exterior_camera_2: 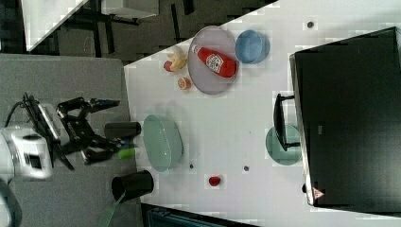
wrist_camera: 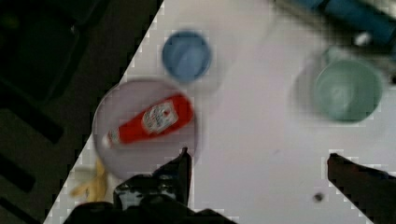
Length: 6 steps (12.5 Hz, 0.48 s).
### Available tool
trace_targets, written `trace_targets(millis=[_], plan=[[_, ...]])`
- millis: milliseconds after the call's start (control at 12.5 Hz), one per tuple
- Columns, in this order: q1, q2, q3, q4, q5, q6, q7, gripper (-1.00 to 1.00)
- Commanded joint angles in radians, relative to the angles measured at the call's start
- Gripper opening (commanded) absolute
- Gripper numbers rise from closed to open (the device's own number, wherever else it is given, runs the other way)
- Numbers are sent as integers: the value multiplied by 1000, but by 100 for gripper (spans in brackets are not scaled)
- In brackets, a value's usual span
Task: Drag strainer right to left.
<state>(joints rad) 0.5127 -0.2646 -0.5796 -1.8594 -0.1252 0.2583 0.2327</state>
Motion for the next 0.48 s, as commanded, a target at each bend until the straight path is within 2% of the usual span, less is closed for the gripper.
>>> trace_targets(millis=[80, 480], plan=[[25, 51, -25, -62, -24, -32, -309, 100], [26, 58, -30, -62, -24, -28, -309, 100]])
